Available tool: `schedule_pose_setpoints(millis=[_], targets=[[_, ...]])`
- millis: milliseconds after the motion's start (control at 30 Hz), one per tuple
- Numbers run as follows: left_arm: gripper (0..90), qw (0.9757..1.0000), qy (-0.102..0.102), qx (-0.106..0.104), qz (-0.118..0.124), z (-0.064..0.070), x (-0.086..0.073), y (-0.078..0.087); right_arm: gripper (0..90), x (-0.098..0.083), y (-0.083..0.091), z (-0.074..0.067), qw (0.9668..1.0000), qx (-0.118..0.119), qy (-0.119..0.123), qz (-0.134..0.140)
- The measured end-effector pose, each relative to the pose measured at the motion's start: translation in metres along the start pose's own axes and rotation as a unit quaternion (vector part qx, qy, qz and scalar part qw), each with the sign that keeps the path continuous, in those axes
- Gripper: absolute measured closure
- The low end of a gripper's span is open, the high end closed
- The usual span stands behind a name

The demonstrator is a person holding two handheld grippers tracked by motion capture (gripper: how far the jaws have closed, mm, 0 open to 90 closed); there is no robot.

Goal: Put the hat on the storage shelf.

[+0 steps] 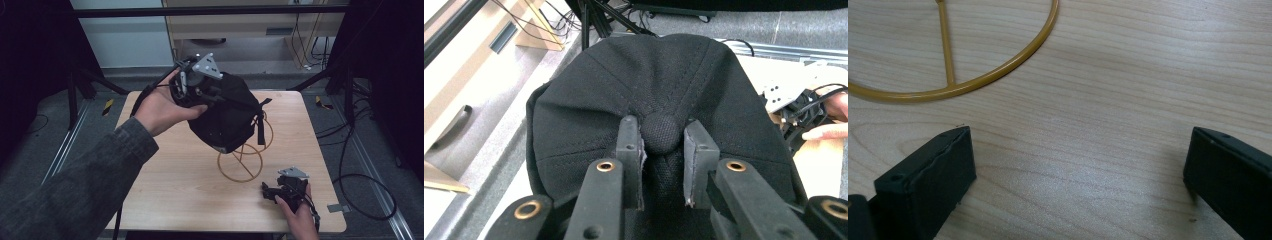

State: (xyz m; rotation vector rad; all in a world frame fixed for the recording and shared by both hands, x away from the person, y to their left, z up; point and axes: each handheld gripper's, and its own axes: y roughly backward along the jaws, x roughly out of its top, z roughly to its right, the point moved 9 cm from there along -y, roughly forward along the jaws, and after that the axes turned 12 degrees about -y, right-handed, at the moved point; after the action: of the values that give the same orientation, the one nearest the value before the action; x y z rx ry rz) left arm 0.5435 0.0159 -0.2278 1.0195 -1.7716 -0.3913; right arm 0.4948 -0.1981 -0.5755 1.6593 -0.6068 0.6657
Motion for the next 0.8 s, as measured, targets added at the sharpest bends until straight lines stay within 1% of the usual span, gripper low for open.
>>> schedule_pose_setpoints(millis=[33, 100, 167, 267, 400, 500, 533, 600, 733, 800], targets=[[73.3, 1.0000, -0.004, 0.001, -0.001, 0.000, 0.004, -0.002, 0.3, 0.000, 0.000, 0.000, 1.0000, 0.000, 0.000, 0.000], [73.3, 1.0000, -0.005, 0.000, 0.003, -0.001, 0.012, -0.005, 0.3, 0.000, 0.000, 0.000, 1.0000, 0.000, 0.000, 0.000], [73.3, 1.0000, -0.003, -0.001, 0.006, -0.002, 0.016, -0.008, 0.3, 0.000, 0.000, 0.000, 1.0000, 0.000, 0.000, 0.000], [73.3, 1.0000, 0.000, -0.002, 0.003, -0.003, 0.019, -0.015, 0.3, 0.000, 0.000, 0.000, 1.0000, -0.001, -0.001, 0.000], [73.3, 0.9999, 0.000, -0.013, 0.004, 0.004, 0.027, -0.027, 0.3, 0.000, 0.000, 0.000, 1.0000, -0.001, 0.000, 0.000], [73.2, 0.9996, -0.008, -0.025, -0.001, 0.011, 0.031, -0.034, 0.3, 0.000, 0.000, 0.000, 1.0000, -0.001, -0.001, -0.001], [73.2, 0.9996, -0.007, -0.026, -0.001, 0.012, 0.032, -0.037, 0.3, 0.000, 0.000, 0.000, 1.0000, -0.001, -0.001, -0.001], [73.2, 0.9996, -0.008, -0.027, -0.005, 0.012, 0.032, -0.042, 0.3, 0.000, 0.000, 0.000, 1.0000, -0.001, 0.000, -0.001], [73.2, 0.9994, -0.004, -0.029, -0.016, 0.011, 0.027, -0.051, 0.3, 0.000, 0.000, 0.000, 1.0000, -0.001, -0.001, -0.001], [73.2, 0.9994, -0.001, -0.030, -0.017, 0.011, 0.025, -0.055, 0.3, 0.000, 0.000, 0.000, 1.0000, -0.001, -0.001, -0.001]])
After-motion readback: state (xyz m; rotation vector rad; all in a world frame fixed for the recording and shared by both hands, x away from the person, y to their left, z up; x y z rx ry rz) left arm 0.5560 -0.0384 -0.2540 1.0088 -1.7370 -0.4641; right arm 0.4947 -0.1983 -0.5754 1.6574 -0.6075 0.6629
